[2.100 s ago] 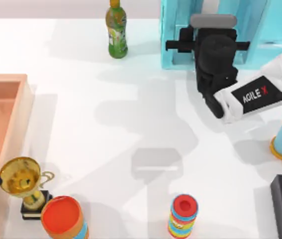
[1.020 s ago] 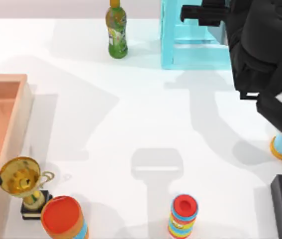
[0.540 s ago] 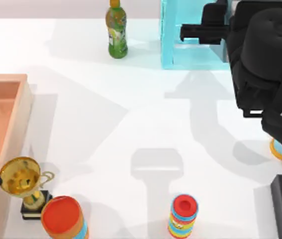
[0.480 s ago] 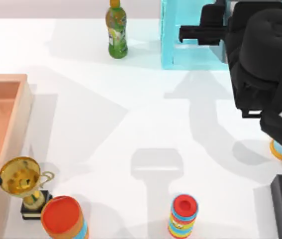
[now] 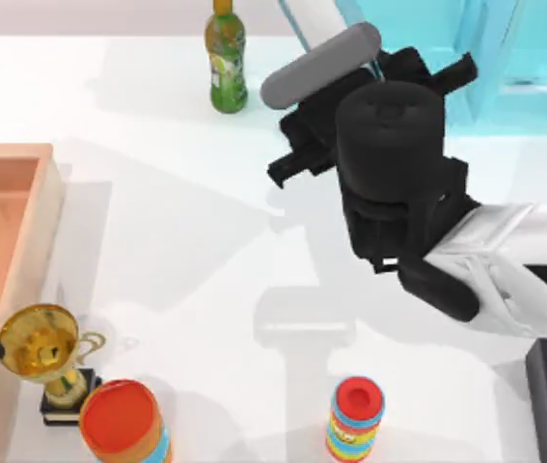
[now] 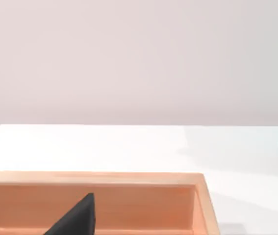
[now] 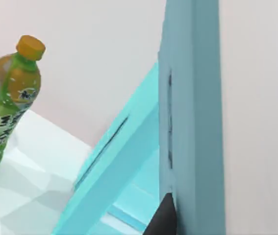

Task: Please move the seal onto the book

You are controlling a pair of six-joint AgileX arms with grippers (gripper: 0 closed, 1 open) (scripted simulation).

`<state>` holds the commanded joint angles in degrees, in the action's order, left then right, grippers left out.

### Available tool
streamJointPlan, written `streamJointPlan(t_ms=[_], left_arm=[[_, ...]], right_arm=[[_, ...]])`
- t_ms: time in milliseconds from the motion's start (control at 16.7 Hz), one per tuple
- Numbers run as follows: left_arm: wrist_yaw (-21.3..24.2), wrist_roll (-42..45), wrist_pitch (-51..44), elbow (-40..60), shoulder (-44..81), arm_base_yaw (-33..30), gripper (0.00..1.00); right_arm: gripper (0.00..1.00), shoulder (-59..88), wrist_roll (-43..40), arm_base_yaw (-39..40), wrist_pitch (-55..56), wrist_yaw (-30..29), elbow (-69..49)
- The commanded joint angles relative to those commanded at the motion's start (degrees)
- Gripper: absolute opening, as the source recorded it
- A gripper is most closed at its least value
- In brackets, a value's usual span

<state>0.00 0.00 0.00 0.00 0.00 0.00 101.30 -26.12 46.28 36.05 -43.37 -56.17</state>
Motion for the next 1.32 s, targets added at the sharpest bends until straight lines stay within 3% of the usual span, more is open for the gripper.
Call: streamJointPlan(t_ms=[300, 540, 720, 1320], left_arm=[[0.0, 0.0, 0.0, 0.0, 0.0, 0.0, 1.00], [0.0, 0.0, 0.0, 0.0, 0.0, 0.0, 1.00], [0.0, 0.0, 0.0, 0.0, 0.0, 0.0, 1.00], [0.0, 0.0, 0.0, 0.0, 0.0, 0.0, 1.00]], right_arm=[[0.00, 10.0, -28.1, 5.7, -0.6, 0.1, -3.3], [0.00, 14.8, -41.8, 9.0, -0.9, 0.8, -5.2], [0.00, 16.2, -45.8, 10.0, -0.9, 1.0, -5.9], [0.00, 15.6, -45.7, 10.6, -1.0, 0.5, -5.1]])
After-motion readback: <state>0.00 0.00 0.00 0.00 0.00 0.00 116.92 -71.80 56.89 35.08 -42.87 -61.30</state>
